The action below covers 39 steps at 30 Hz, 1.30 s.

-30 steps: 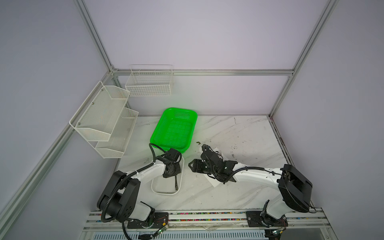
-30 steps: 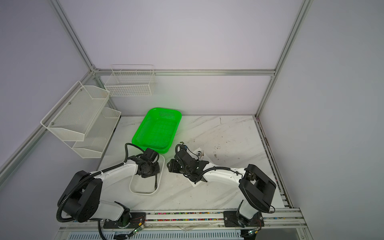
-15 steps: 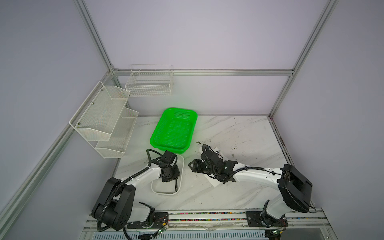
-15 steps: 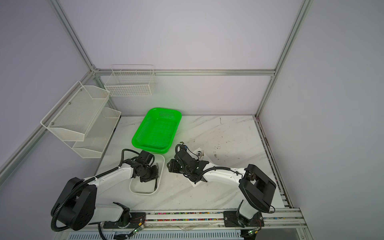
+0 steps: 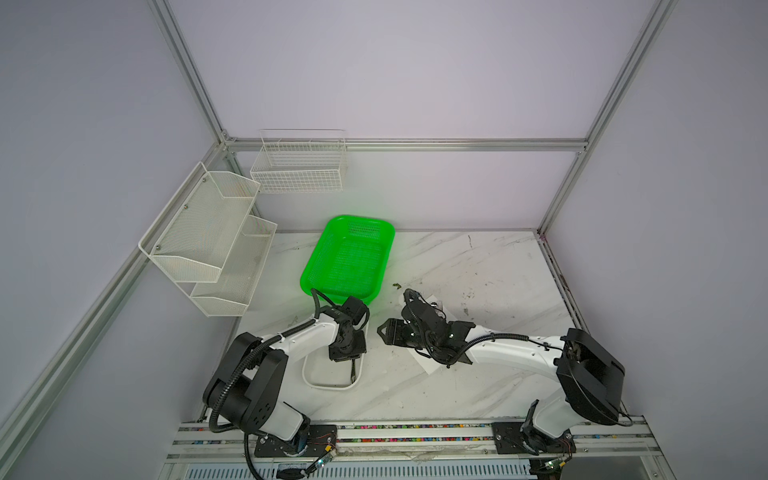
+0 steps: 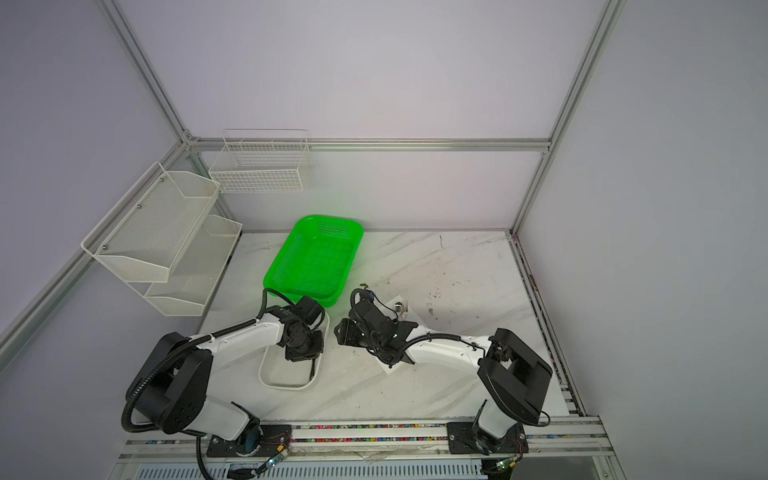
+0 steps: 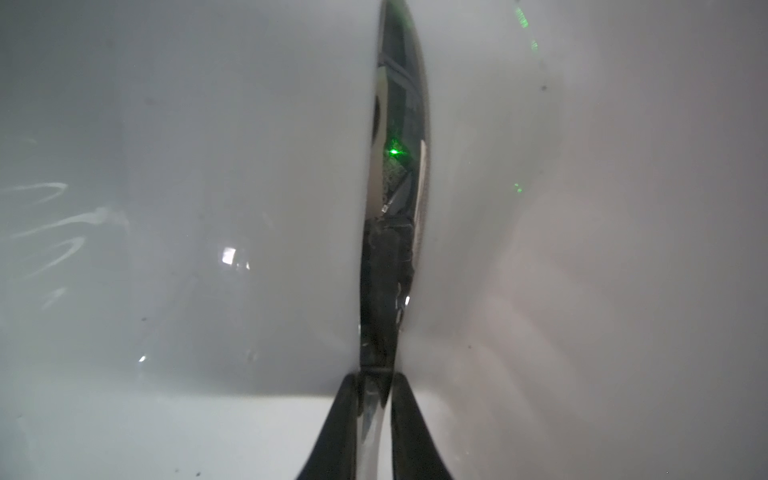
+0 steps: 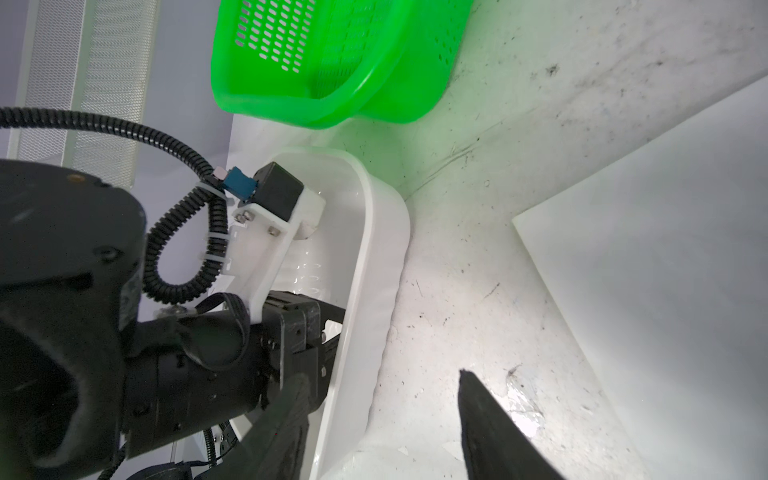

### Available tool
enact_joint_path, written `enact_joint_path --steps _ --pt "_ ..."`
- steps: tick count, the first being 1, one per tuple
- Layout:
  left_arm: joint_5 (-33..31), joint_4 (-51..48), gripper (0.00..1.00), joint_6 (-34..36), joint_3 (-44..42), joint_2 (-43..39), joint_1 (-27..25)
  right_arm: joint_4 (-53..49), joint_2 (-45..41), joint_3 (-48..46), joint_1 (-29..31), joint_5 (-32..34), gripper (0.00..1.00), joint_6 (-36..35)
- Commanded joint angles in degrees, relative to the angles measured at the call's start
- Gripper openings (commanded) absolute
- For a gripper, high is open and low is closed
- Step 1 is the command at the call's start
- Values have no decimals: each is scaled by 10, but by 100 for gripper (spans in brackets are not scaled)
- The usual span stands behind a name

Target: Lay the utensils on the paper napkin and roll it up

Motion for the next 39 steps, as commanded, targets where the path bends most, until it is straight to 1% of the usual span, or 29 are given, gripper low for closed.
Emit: enact_joint_path --steps 1,6,10,14,16,18,21,29,31,32,39 --pt "-4 -51 13 8 -36 64 -16 -16 -8 2 -4 9 59 9" --pt "-32 -58 6 9 -25 71 -18 -15 -11 -3 -6 10 60 9" --pt "-63 -84 5 10 -1 35 -13 -14 -10 0 -6 8 60 10" --pt "-71 -96 6 17 17 -11 9 -15 -10 0 -6 8 59 10" --pt "-77 -87 6 20 14 -22 29 -13 -10 -3 -6 8 59 10" --pt "-74 -70 6 28 12 -20 52 -10 -10 -3 -6 6 60 9" --pt "-76 -67 7 35 18 -14 64 -16 -6 4 -6 3 59 9" --pt "-44 -56 15 37 -2 6 66 -12 -7 -2 -6 4 60 8" --pt "-30 -72 20 35 -3 7 65 -13 -8 0 -6 3 60 8" --pt "-24 -76 21 36 -3 7 65 -14 -9 0 -6 4 60 8" --pt "0 -73 22 16 -15 24 61 -16 -7 3 -6 2 60 8"
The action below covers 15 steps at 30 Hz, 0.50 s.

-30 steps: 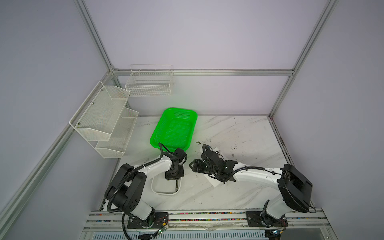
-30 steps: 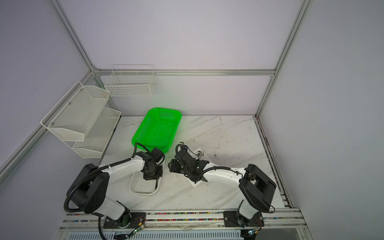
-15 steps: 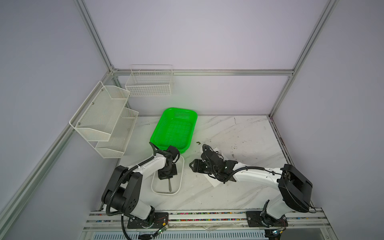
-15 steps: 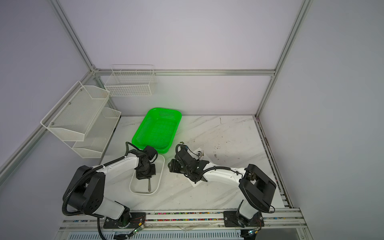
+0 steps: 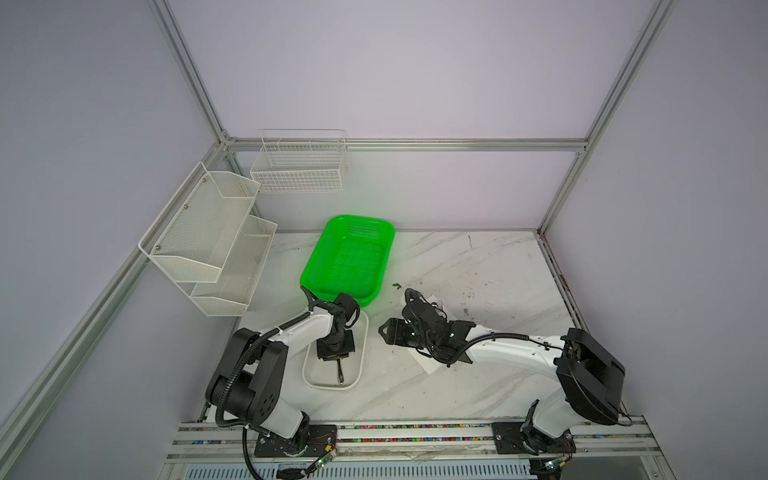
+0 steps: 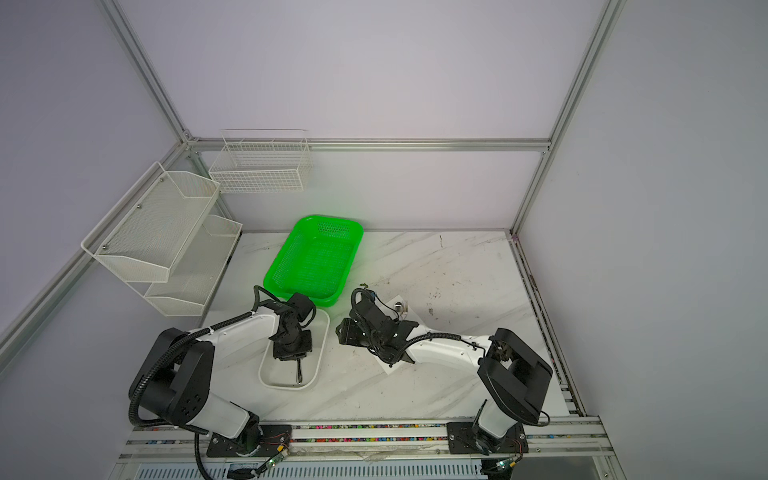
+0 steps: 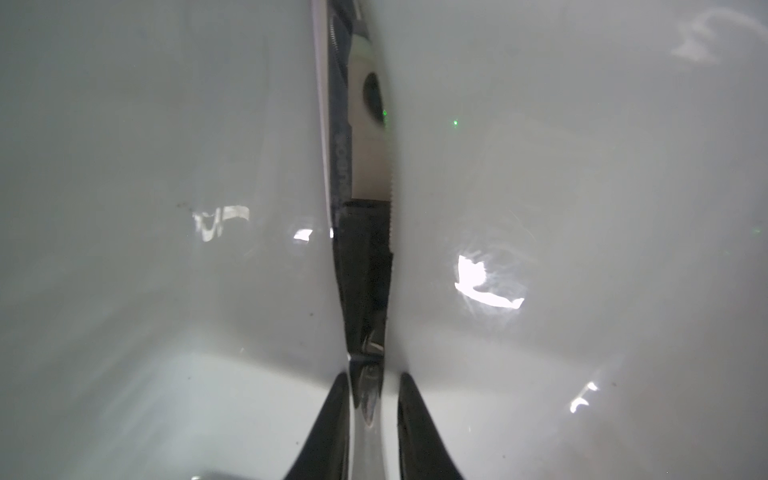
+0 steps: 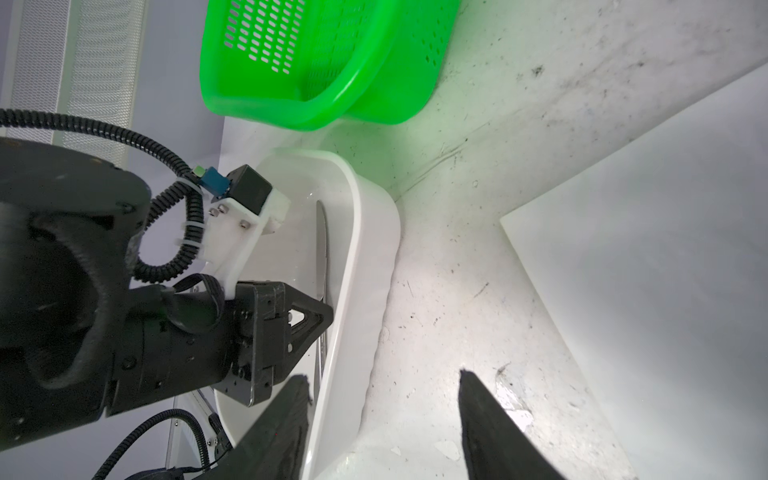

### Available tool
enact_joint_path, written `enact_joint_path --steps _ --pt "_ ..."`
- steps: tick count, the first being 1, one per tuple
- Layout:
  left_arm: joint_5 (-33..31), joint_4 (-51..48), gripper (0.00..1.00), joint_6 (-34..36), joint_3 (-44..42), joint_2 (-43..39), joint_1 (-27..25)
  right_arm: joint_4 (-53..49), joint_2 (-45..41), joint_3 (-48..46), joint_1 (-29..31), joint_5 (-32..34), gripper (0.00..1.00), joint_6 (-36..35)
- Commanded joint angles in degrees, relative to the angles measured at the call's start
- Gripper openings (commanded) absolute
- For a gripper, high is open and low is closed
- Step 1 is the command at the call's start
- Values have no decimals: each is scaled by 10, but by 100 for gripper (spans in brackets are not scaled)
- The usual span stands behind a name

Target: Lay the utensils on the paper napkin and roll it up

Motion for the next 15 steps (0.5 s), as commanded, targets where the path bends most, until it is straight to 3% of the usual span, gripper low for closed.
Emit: enact_joint_path --steps 1,7,15 --pt "37 -3 22 -14 -38 25 -3 -9 -7 2 -2 1 60 8" --pt "29 11 17 -13 -41 81 -3 -14 -17 -4 -2 4 59 8" --pt "83 81 9 -3 -75 89 10 -10 -13 -6 -3 3 60 6"
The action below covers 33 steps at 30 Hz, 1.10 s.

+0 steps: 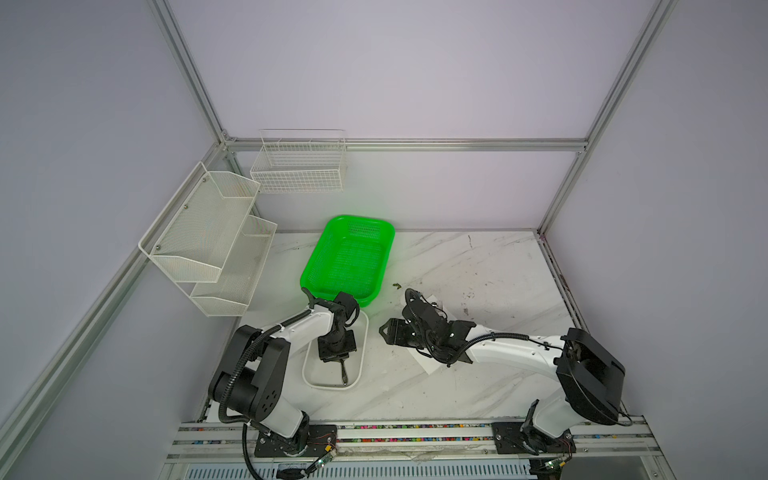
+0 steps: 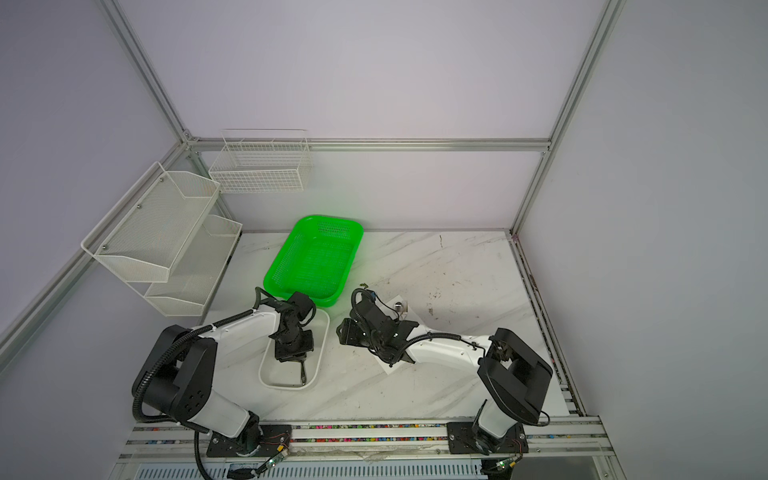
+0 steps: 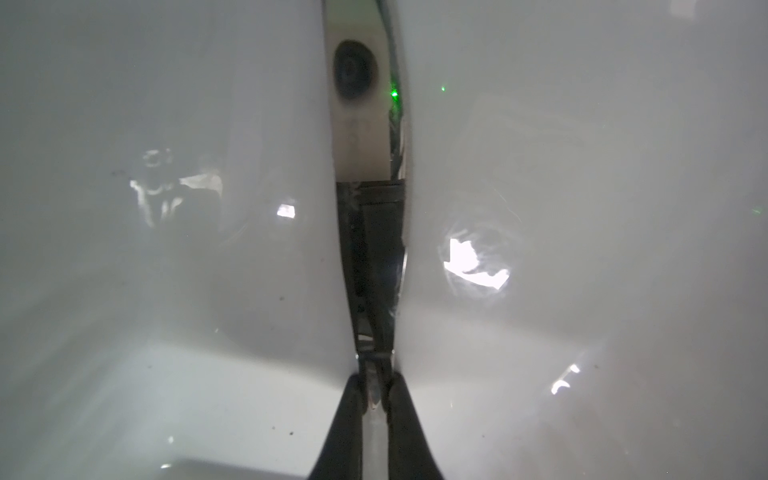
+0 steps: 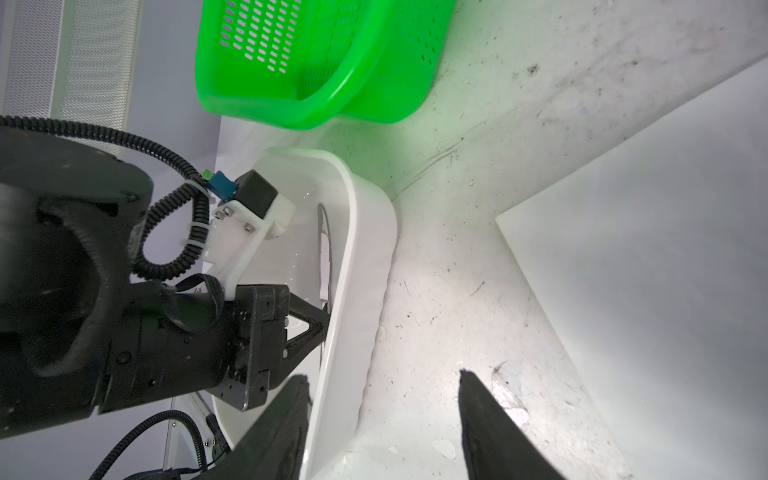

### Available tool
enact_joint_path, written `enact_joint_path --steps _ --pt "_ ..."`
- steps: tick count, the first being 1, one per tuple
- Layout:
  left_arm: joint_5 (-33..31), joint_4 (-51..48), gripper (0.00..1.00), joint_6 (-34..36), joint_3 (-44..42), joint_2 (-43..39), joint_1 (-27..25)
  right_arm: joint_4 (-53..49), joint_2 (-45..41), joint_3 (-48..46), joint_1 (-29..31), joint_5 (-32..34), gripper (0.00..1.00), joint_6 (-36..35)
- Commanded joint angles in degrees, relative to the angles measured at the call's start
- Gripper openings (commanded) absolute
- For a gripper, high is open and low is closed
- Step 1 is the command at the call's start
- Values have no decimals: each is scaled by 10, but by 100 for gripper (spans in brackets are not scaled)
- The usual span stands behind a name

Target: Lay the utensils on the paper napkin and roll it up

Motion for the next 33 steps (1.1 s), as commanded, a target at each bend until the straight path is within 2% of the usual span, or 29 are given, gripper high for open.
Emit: enact_joint_path --steps 1,14,24,29,33 --pt "41 83 8 6 -75 63 2 -8 -13 -4 -3 3 59 6" --pt "-27 -21 8 10 25 -68 2 -8 -14 -2 -5 3 60 3" --pt "-42 -26 9 7 23 -87 2 -7 -17 -2 -6 2 60 2" --pt "-63 -18 19 8 10 -78 8 -7 -19 -4 -6 1 60 3" --pt "-36 28 24 18 -9 -88 35 -7 -20 -6 -6 2 60 3"
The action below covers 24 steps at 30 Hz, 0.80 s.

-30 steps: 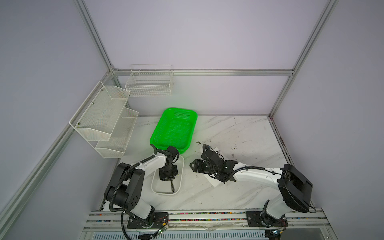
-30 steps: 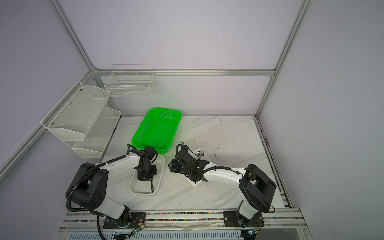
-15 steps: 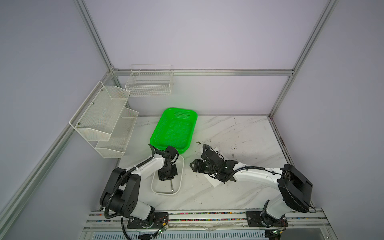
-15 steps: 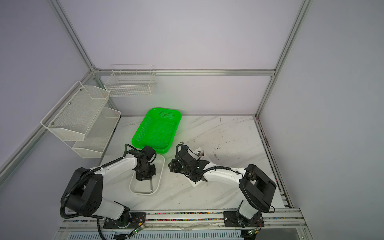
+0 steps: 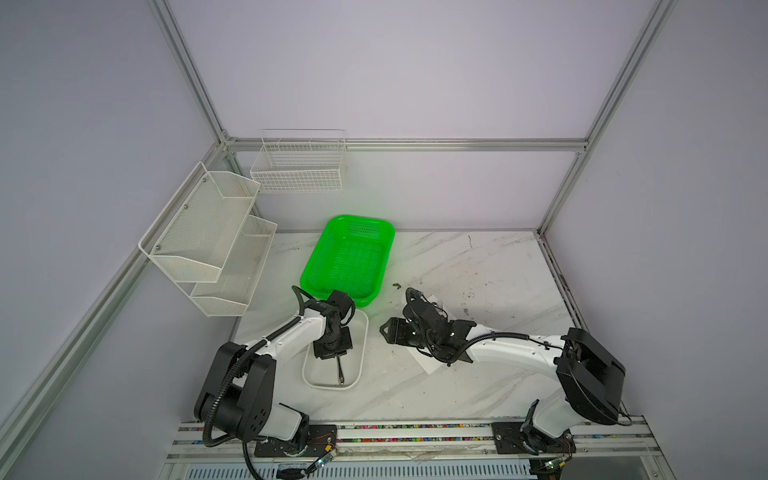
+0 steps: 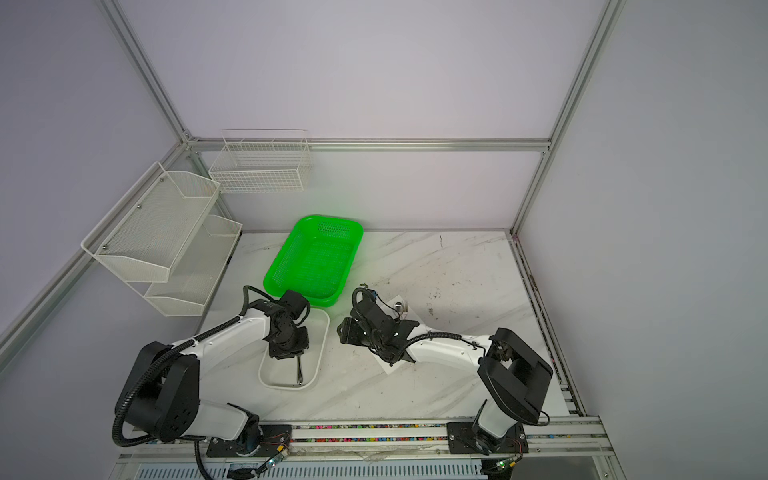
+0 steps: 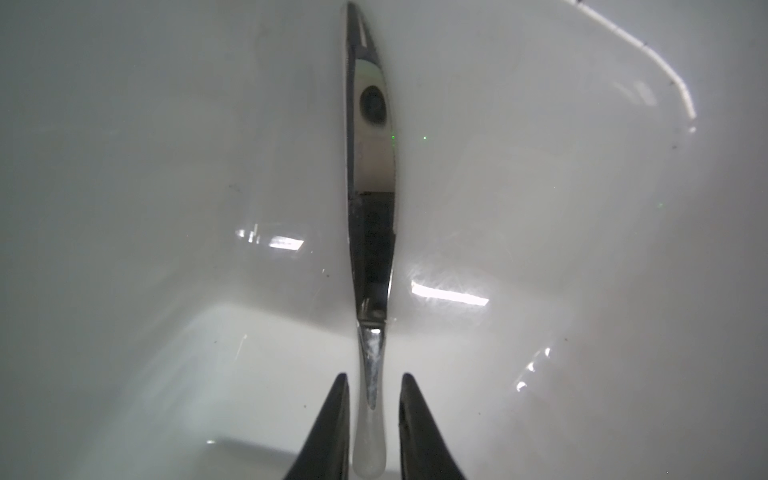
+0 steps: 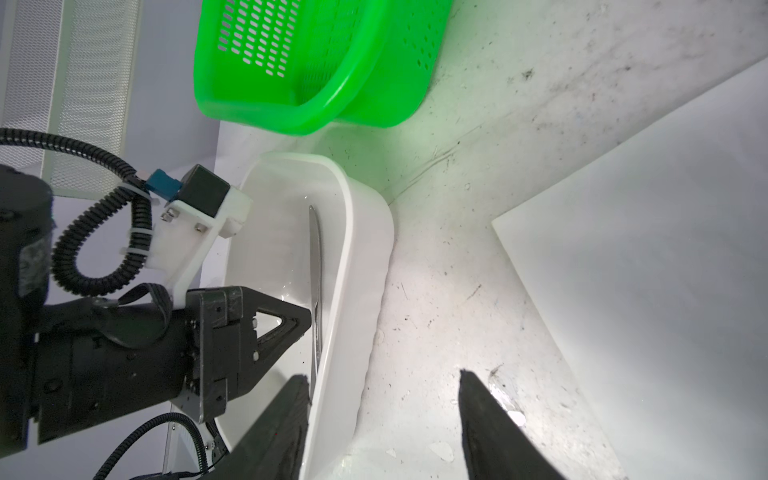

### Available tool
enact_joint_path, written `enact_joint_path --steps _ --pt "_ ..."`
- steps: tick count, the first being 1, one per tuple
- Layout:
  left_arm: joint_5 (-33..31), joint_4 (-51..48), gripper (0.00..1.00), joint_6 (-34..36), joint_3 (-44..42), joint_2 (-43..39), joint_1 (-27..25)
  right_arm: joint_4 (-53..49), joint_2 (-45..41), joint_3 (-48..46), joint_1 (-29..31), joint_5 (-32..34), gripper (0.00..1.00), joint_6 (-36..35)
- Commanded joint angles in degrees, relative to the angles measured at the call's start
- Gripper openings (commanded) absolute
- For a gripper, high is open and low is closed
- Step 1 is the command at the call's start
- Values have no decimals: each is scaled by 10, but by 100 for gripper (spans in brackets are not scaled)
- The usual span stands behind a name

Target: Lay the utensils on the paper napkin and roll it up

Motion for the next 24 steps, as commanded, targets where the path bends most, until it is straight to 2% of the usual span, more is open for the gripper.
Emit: enact_joint_path --steps 1,8,16,24 --pt "9 37 25 16 -11 -8 25 -7 -20 -6 -3 1 60 3" --pt "19 63 26 41 -3 36 56 -6 -17 -7 -2 2 60 3" --pt "36 72 26 49 0 85 57 -6 -14 -7 -2 0 60 3" --pt "35 85 17 38 -12 106 57 -5 -12 -7 -3 -1 60 3"
